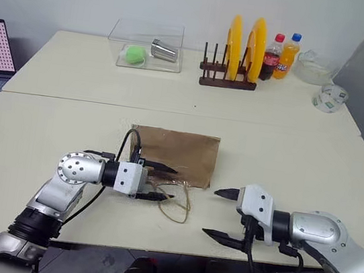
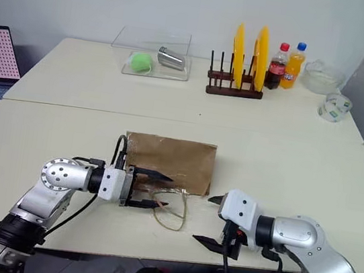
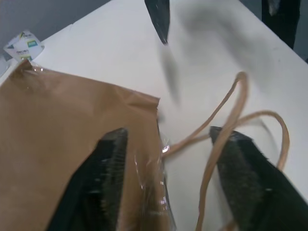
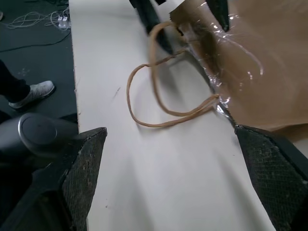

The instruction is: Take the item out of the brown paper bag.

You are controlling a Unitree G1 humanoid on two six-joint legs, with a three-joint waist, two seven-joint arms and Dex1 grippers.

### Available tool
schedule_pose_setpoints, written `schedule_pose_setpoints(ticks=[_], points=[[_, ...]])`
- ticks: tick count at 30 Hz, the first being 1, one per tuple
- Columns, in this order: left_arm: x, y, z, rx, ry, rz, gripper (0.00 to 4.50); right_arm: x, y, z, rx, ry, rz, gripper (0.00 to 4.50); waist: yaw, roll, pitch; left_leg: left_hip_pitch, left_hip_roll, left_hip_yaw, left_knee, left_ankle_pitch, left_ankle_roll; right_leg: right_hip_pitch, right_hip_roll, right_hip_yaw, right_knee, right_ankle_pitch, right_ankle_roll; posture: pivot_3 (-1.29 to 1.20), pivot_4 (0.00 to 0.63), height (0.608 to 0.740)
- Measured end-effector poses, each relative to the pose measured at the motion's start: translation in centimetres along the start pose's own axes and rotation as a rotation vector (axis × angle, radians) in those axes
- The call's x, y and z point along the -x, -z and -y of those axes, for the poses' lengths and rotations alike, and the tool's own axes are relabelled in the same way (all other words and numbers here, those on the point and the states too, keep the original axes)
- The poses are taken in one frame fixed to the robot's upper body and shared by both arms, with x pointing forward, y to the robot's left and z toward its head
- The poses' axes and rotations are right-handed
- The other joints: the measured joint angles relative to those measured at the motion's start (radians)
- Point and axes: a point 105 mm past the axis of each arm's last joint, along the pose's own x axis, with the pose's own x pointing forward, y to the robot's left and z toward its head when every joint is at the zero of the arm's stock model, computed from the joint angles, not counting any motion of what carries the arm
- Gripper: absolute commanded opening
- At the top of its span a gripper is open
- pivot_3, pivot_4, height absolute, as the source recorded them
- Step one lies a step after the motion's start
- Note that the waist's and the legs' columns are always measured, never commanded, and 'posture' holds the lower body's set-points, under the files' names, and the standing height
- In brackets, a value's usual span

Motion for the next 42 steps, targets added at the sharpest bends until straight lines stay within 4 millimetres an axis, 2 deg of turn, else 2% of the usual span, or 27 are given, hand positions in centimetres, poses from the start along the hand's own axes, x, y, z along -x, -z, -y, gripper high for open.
schedule_pose_setpoints(ticks=[5,9,13,22,25,27,35,36,42], points=[[-0.9,-1.0,-3.8,-0.025,-0.101,0.007,0.11,-0.6,0.3,-0.2,0.003,0.011,-0.014,4.5,0.002,0.0,0.0,0.0,-0.001,-0.001,0.0,0.0,0.0,0.001,0.0,-0.001,-0.002,0.0,0.0,0.0,0.15,0.74],[-1.2,-1.8,-6.4,-0.012,-0.18,0.017,0.05,-1.4,-0.1,-0.5,0.001,-0.007,0.003,4.5,-0.001,0.0,0.0,0.0,-0.001,-0.001,0.0,0.0,0.0,0.001,0.0,-0.001,-0.002,0.0,0.0,0.0,0.15,0.74],[-1.4,-2.2,-7.5,-0.014,-0.209,0.023,0.05,-2.3,-1.3,-0.3,0.022,-0.014,0.039,4.5,-0.001,0.0,0.0,0.0,-0.001,-0.002,0.0,0.0,0.0,0.001,0.0,-0.001,-0.002,0.0,0.0,0.0,0.15,0.74],[-1.7,-1.9,-8.2,-0.006,-0.219,0.019,0.05,-4.9,-3.0,0.6,0.079,-0.042,0.071,4.5,-0.001,0.0,0.0,0.0,-0.001,-0.002,0.0,0.0,0.0,0.001,0.0,-0.001,-0.002,0.0,0.0,0.0,0.15,0.74],[-1.7,-1.6,-8.2,0.001,-0.22,0.015,0.0,-6.1,-2.5,0.9,0.083,-0.046,0.056,3.84,-0.002,0.0,0.0,0.0,-0.001,-0.002,0.0,0.0,0.0,0.0,0.0,-0.001,-0.002,0.0,0.0,0.0,0.15,0.74],[-1.7,-1.6,-8.2,-0.004,-0.22,0.015,0.0,-6.6,-2.0,1.2,0.088,-0.04,0.038,3.19,-0.002,0.0,0.0,0.0,-0.002,-0.002,0.0,0.0,0.0,0.0,0.0,-0.001,-0.002,0.0,0.0,0.0,0.15,0.74],[-1.6,-1.5,-8.5,-0.039,-0.221,-0.004,0.0,-7.8,-0.4,2.1,0.143,-0.011,-0.026,0.25,-0.003,0.0,0.0,0.0,-0.002,-0.003,0.0,0.0,0.0,0.0,-0.001,-0.001,-0.002,0.0,0.0,0.0,0.15,0.74],[-1.6,-1.5,-8.6,-0.043,-0.221,-0.012,0.0,-8.0,-0.3,2.0,0.153,-0.01,-0.032,0.03,-0.003,0.0,0.0,0.0,-0.002,-0.003,0.0,0.0,0.0,0.0,-0.001,-0.001,-0.002,0.0,0.0,0.0,0.15,0.74],[-1.5,-1.9,-10.6,-0.072,-0.245,-0.037,0.0,-8.6,1.0,2.0,0.232,0.002,-0.091,0.03,-0.004,0.0,0.0,0.0,-0.003,-0.003,0.0,0.0,0.0,0.0,-0.001,-0.001,-0.003,0.0,0.0,0.0,0.15,0.74]])
